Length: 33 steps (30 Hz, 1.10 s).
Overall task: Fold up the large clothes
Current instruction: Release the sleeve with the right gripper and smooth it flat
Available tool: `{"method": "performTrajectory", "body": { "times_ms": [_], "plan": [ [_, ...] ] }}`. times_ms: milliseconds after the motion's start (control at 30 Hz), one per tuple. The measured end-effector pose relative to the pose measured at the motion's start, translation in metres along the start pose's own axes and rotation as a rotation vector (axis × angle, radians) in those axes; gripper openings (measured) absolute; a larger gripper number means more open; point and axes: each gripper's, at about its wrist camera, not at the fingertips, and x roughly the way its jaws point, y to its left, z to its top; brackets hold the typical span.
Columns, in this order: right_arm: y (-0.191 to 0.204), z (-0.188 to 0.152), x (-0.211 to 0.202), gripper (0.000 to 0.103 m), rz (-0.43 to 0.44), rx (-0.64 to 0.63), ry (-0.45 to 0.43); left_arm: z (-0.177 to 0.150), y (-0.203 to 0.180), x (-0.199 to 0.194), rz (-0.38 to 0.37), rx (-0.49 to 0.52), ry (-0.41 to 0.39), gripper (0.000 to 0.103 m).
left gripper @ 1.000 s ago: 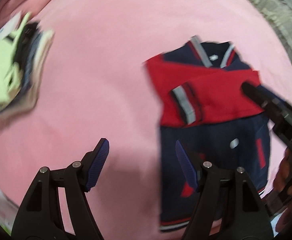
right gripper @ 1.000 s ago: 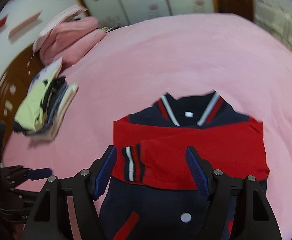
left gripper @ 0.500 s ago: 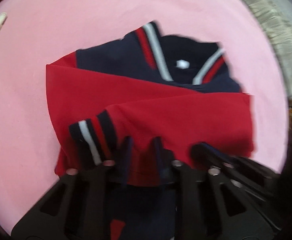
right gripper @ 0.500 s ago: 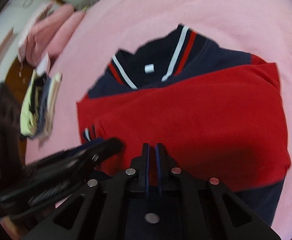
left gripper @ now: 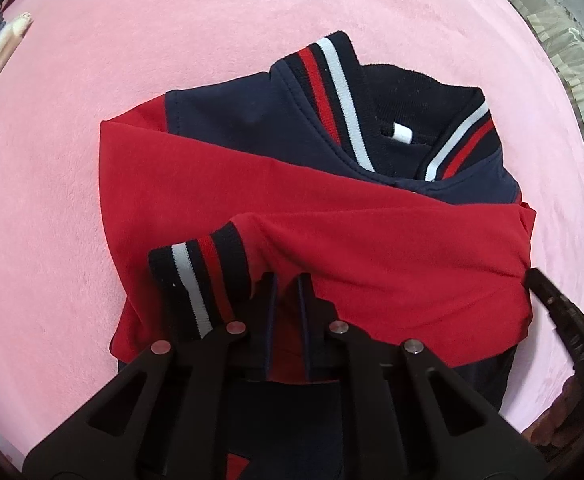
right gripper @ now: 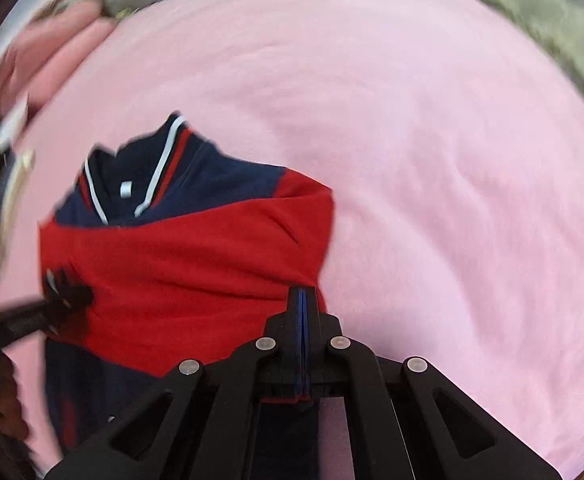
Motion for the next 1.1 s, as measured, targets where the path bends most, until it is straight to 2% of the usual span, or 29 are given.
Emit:
{"method": "performTrajectory", "body": {
  "times_ms": [100,167,233,267,300,400,467,500,567,633,667,700,733,767,867,967,1000,1100],
  "plan": [
    [-0.016,0.000,-0.016,0.000,0.077,0.100,-0.082,0.003,-0.013,-0.008,0.021,0.028,-0.003,0.010],
    [-0.016,0.000,-0.023,0.000,0.213,0.108,-0.133,0.003,-0.027,-0.015,0.025,0.088,-0.036,0.010],
    [-0.005,0.001,-0.019,0.000,0.380,0.085,-0.117,0.004,-0.042,-0.017,0.008,0.141,-0.053,0.010],
    [0.004,0.001,-0.013,0.000,0.430,0.063,-0.091,0.006,-0.050,-0.015,-0.006,0.163,-0.048,0.010],
    [0.013,-0.001,-0.010,0.000,0.444,0.041,-0.076,0.009,-0.055,-0.011,-0.007,0.170,-0.043,0.010],
    [0.038,0.004,0.010,0.000,0.427,-0.043,-0.029,0.019,-0.066,0.007,0.033,0.158,-0.002,0.010],
    [0.047,0.008,0.025,0.000,0.307,-0.117,0.007,0.024,-0.067,0.014,0.036,0.142,0.017,0.010],
    [0.044,0.010,0.033,0.000,0.275,-0.123,0.026,0.025,-0.067,0.016,0.031,0.135,0.024,0.010],
    [0.025,0.014,0.040,0.000,0.330,-0.057,0.061,0.030,-0.064,0.018,0.014,0.120,0.028,0.010],
    [0.006,0.014,0.036,0.000,0.306,-0.034,0.033,0.031,-0.063,0.017,0.006,0.098,0.021,0.010],
    [-0.002,0.013,0.032,0.000,0.322,-0.037,0.017,0.032,-0.061,0.017,0.002,0.086,0.021,0.010],
    [-0.008,0.014,0.030,0.000,0.263,-0.046,0.000,0.032,-0.061,0.018,-0.008,0.069,0.020,0.010],
    [-0.013,0.016,0.028,0.000,0.106,-0.084,-0.021,0.032,-0.056,0.018,-0.012,0.056,0.020,0.010],
    [-0.018,0.015,0.026,0.000,0.014,-0.126,-0.021,0.033,-0.057,0.018,-0.009,0.050,0.020,0.010],
    [-0.041,0.012,0.022,0.000,-0.060,-0.083,-0.011,0.033,-0.064,0.018,0.016,0.058,0.016,0.010],
    [-0.064,0.009,0.007,0.000,0.018,0.000,-0.036,0.035,-0.073,0.016,0.051,0.088,0.020,0.010],
    [-0.069,0.007,0.000,0.000,0.051,0.023,-0.056,0.026,-0.088,0.014,0.058,0.092,0.022,0.010],
    [-0.068,0.002,-0.017,0.002,0.205,0.059,-0.089,0.027,-0.098,0.011,0.049,0.069,0.032,0.011]
  ]
}}
